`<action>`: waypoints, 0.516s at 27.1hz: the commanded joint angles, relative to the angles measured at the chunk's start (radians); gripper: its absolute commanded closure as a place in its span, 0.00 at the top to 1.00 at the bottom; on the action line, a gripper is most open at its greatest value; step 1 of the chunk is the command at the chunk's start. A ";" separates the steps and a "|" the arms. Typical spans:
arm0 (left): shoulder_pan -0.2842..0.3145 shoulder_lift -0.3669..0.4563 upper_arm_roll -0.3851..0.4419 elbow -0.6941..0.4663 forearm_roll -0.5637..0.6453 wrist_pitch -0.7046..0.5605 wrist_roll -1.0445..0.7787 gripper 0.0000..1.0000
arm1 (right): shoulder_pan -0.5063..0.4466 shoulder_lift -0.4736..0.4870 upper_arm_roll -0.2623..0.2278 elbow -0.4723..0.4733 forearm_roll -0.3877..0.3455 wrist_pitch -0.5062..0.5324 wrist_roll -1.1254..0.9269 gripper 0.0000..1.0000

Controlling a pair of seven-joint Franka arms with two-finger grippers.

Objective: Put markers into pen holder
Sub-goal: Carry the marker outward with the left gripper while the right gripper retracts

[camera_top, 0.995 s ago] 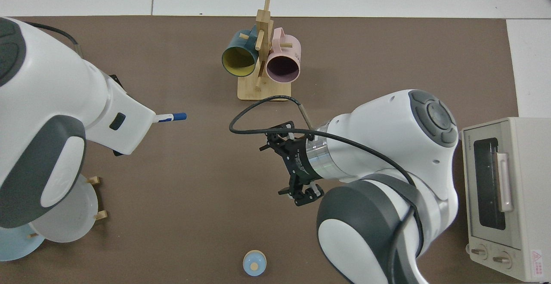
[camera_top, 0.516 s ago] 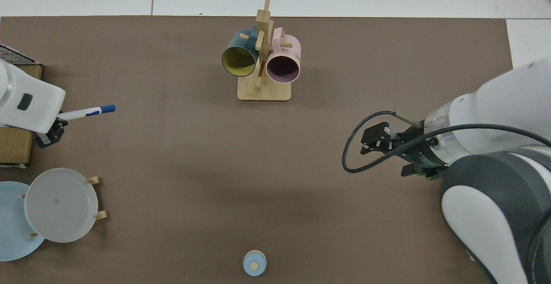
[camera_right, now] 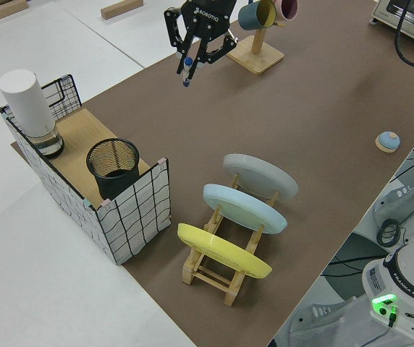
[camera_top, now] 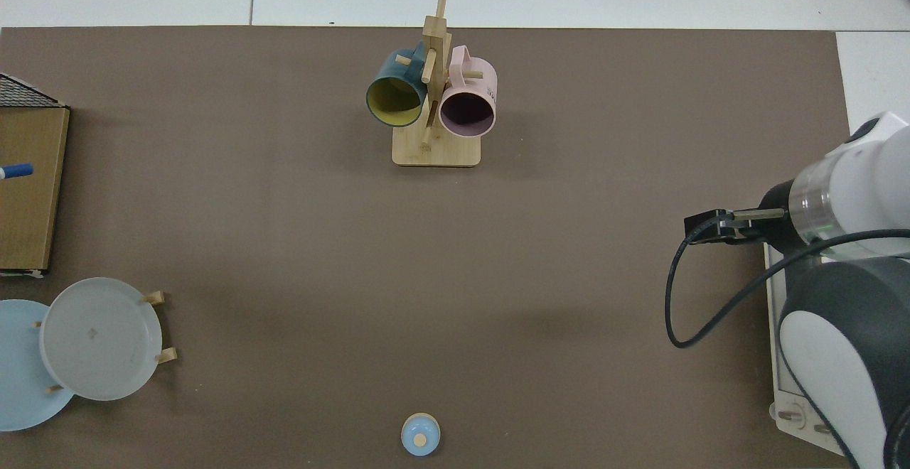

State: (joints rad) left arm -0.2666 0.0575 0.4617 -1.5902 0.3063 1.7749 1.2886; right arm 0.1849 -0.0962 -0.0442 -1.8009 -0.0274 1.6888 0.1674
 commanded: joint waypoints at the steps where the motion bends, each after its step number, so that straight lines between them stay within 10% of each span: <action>1: -0.003 0.050 0.067 0.078 0.075 -0.023 0.081 0.00 | -0.024 0.007 0.015 0.024 -0.060 0.049 -0.040 1.00; 14: 0.055 0.142 0.163 0.203 0.235 0.070 0.195 0.00 | -0.102 0.087 0.012 0.187 0.076 -0.071 -0.015 1.00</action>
State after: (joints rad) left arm -0.2418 0.1463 0.6131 -1.4528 0.4770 1.7962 1.4560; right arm 0.1270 -0.0575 -0.0441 -1.6741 0.0181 1.6447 0.1646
